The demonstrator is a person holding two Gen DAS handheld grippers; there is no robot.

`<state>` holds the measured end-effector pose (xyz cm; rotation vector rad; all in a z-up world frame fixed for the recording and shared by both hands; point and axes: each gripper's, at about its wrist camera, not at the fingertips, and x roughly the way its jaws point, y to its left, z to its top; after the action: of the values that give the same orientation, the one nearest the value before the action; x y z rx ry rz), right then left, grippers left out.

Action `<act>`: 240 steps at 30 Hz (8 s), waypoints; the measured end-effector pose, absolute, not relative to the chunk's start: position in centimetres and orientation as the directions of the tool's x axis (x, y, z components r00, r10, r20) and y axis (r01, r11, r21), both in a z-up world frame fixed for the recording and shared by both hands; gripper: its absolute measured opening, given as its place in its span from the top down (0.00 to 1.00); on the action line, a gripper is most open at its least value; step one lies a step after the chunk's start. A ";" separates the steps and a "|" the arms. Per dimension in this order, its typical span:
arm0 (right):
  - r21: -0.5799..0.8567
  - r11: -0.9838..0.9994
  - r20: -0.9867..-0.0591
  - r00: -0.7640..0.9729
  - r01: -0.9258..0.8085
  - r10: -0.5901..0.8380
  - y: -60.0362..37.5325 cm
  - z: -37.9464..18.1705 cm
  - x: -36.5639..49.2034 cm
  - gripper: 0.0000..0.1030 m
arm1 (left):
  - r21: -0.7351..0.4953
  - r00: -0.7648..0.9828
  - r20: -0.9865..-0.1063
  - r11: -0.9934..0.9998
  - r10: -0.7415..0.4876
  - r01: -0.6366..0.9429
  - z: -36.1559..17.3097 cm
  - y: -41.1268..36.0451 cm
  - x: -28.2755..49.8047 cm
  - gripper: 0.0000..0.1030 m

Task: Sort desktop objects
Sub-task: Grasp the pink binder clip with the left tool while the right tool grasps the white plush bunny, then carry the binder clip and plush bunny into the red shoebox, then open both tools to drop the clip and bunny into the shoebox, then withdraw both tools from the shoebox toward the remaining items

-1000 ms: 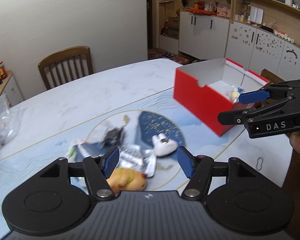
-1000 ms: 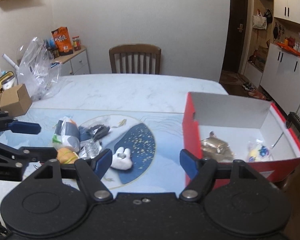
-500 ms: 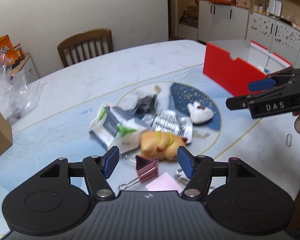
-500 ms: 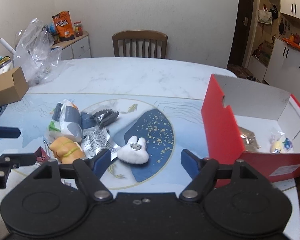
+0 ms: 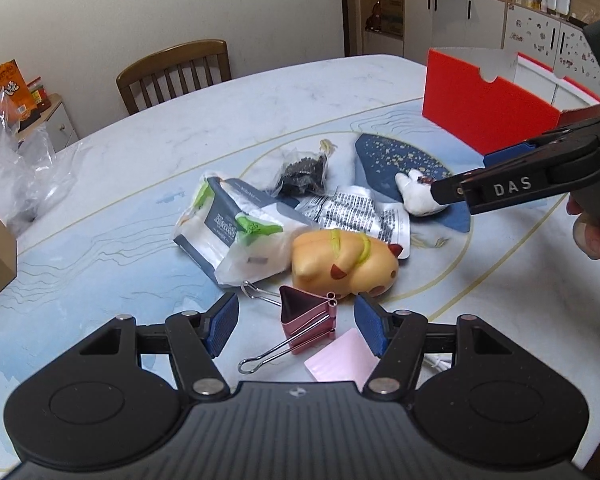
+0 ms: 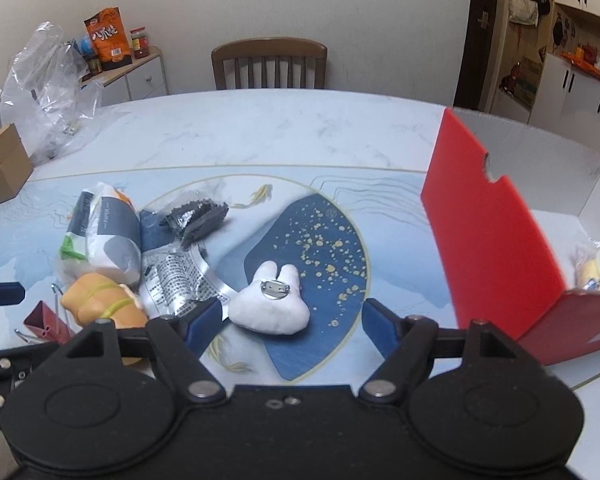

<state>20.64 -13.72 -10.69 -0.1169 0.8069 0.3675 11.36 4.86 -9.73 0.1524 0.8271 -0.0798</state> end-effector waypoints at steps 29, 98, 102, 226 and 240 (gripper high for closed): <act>0.049 0.926 -0.762 0.585 -0.375 0.278 -11.9 -13.3 22.1 0.48 | 0.094 0.665 -0.746 0.989 -0.006 0.114 -11.1 4.8 12.2 0.69; 0.150 0.949 -0.655 0.691 -0.278 0.306 -24.5 -1.0 15.7 0.51 | -0.012 0.728 -0.646 0.957 -0.228 0.289 0.0 -7.1 15.5 0.71; 0.153 0.951 -0.645 0.702 -0.268 0.302 -26.6 -0.6 16.3 0.51 | -0.009 0.730 -0.637 0.950 -0.247 0.313 0.5 -9.3 16.6 0.71; 0.129 0.890 -0.678 0.616 -0.437 0.401 -38.3 2.4 27.1 0.23 | -0.046 0.703 -0.646 0.935 -0.297 0.353 1.7 -20.8 22.9 0.50; 0.063 0.891 -0.602 0.695 -0.450 0.393 -32.2 2.8 21.1 0.14 | -0.029 0.745 -0.603 0.941 -0.285 0.336 2.1 -14.1 17.8 0.39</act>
<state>21.13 -32.16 2.84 -0.0919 0.6500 0.4711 17.77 -14.07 2.15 0.0839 0.6465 -0.3404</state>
